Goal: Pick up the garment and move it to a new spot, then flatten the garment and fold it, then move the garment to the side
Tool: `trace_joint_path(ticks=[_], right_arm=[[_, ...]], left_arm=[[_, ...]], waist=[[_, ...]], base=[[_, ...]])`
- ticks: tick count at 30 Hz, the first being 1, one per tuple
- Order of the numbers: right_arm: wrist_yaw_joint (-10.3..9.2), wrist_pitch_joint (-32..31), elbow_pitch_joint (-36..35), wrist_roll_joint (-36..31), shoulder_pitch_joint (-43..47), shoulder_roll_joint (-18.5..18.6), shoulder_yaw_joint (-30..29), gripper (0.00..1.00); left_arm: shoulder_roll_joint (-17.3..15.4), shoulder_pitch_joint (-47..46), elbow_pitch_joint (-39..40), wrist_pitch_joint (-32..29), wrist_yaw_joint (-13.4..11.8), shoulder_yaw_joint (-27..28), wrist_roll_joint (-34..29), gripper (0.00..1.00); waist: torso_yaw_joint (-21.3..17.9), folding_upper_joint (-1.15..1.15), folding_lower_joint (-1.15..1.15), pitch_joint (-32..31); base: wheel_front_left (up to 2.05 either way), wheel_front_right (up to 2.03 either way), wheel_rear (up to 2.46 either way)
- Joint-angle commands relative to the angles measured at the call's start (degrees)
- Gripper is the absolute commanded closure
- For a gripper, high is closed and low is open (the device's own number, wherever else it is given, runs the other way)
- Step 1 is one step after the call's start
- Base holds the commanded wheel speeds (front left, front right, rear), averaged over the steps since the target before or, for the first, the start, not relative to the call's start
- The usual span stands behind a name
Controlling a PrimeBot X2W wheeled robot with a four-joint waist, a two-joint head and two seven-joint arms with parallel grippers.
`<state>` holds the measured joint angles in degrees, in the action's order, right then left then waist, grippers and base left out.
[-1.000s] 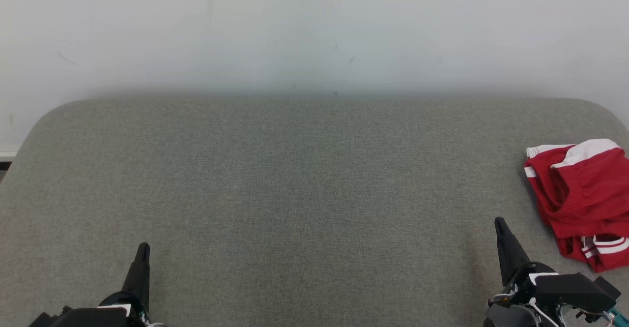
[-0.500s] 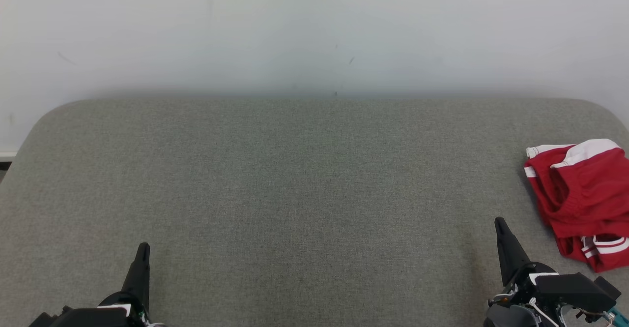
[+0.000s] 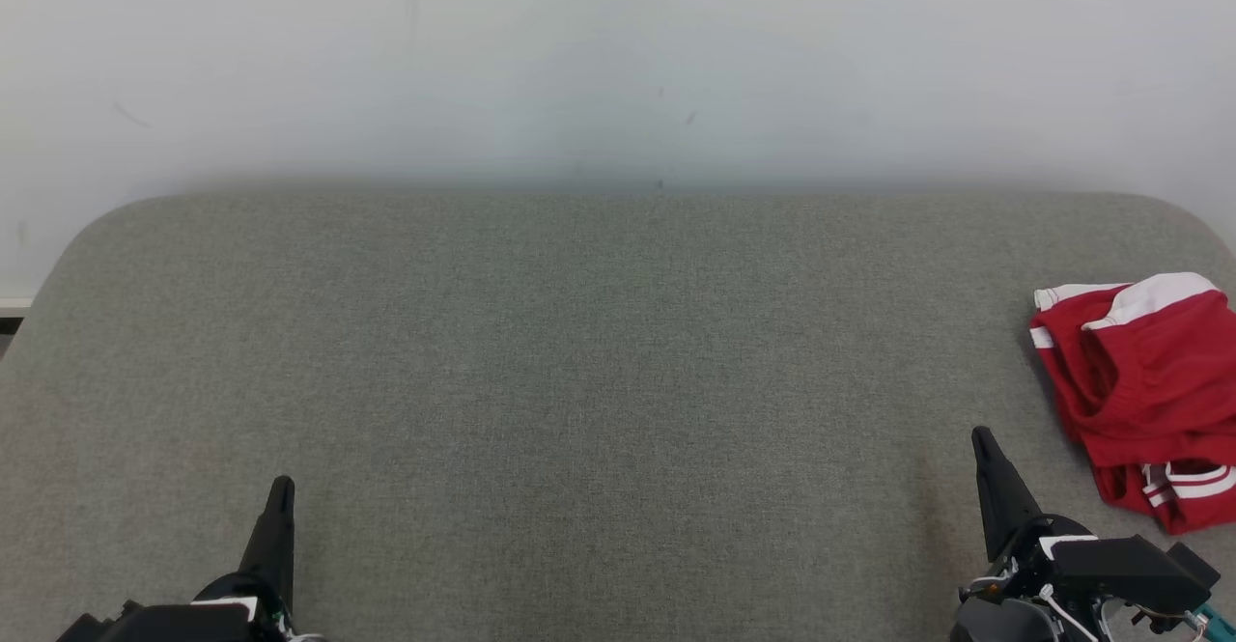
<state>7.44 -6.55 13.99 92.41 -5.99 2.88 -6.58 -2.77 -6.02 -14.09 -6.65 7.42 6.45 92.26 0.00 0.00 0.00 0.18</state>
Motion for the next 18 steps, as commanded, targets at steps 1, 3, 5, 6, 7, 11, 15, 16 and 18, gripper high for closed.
trace_joint_path(ticks=[1, 3, 5, 6, 7, 11, 15, 16, 18], right_arm=[[0.07, -0.2, -0.1, 0.0, -0.5, 0.0, 0.0, 1.0], [0.08, -0.2, -0.1, 0.0, -0.5, 0.0, 0.0, 1.0], [0.08, -0.2, -0.1, 0.0, -0.5, 0.0, 0.0, 1.0], [0.08, -0.2, -0.1, 0.0, -0.5, 0.0, 0.0, 1.0], [0.08, -0.2, -0.1, 0.0, -0.5, 0.0, 0.0, 1.0], [0.08, -0.2, -0.1, 0.0, -0.5, 0.0, 0.0, 1.0], [0.08, -0.2, -0.1, 0.0, -0.5, 0.0, 0.0, 1.0], [0.08, -0.2, -0.1, 0.0, -0.5, 0.0, 0.0, 1.0], [0.07, -0.2, -0.1, 0.0, -0.5, 0.0, 0.0, 1.0]], left_arm=[[-0.2, -0.5, 0.2, 0.0, 0.1, 0.2, 0.3, 1.0], [-0.2, -0.5, 0.2, 0.0, 0.1, 0.2, 0.3, 1.0], [-0.2, -0.5, 0.2, 0.0, 0.1, 0.2, 0.3, 1.0], [-0.2, -0.5, 0.2, 0.0, 0.1, 0.2, 0.3, 1.0], [-0.2, -0.5, 0.2, 0.0, 0.1, 0.2, 0.3, 1.0], [-0.2, -0.5, 0.2, 0.0, 0.1, 0.2, 0.3, 1.0], [-0.2, -0.5, 0.2, 0.0, 0.1, 0.2, 0.3, 1.0], [-0.2, -0.5, 0.2, 0.0, 0.1, 0.2, 0.3, 1.0], [-0.2, -0.5, 0.2, 0.0, 0.1, 0.2, 0.3, 1.0]], waist=[[0.0, 0.0, 0.0, 0.0], [0.0, 0.0, 0.0, 0.0], [0.0, 0.0, 0.0, 0.0], [0.0, 0.0, 0.0, 0.0], [0.0, 0.0, 0.0, 0.0], [0.0, 0.0, 0.0, 0.0], [0.0, 0.0, 0.0, 0.0], [0.0, 0.0, 0.0, 0.0], [0.0, 0.0, 0.0, 0.0]], base=[[0.0, 0.0, 0.0], [0.0, 0.0, 0.0], [0.0, 0.0, 0.0], [0.0, 0.0, 0.0], [0.0, 0.0, 0.0], [0.0, 0.0, 0.0], [0.0, 0.0, 0.0], [0.0, 0.0, 0.0], [0.0, 0.0, 0.0]])
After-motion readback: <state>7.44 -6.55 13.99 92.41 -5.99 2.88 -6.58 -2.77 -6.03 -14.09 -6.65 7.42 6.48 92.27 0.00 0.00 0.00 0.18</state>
